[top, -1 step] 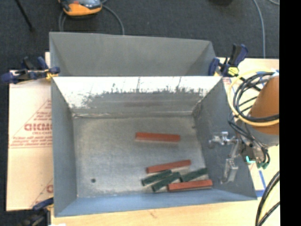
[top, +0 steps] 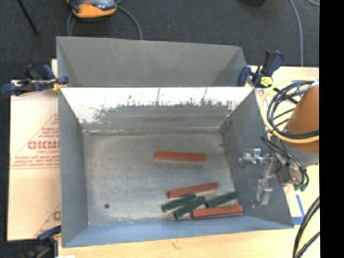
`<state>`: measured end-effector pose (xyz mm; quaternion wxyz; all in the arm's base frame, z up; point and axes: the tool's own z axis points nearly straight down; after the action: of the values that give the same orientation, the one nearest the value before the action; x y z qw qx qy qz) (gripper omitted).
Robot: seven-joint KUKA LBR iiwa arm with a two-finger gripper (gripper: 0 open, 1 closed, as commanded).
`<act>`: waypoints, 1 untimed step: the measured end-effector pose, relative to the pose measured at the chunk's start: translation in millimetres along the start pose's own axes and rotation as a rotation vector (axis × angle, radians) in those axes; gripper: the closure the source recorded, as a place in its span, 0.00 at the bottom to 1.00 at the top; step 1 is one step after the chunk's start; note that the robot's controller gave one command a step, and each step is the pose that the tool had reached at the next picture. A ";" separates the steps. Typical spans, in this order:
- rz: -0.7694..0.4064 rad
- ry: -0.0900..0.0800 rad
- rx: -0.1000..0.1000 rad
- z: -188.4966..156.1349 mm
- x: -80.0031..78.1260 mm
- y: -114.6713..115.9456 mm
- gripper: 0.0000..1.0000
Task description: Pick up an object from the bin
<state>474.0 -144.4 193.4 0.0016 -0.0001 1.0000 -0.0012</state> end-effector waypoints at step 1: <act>0.066 -0.007 -0.001 40.1 -1.9 3.8 0.00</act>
Offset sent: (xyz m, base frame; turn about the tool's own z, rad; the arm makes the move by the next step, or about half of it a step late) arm -0.0022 -0.0083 -0.1234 -0.1204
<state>476.0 -140.7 153.4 0.0052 0.0330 0.9994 -0.0008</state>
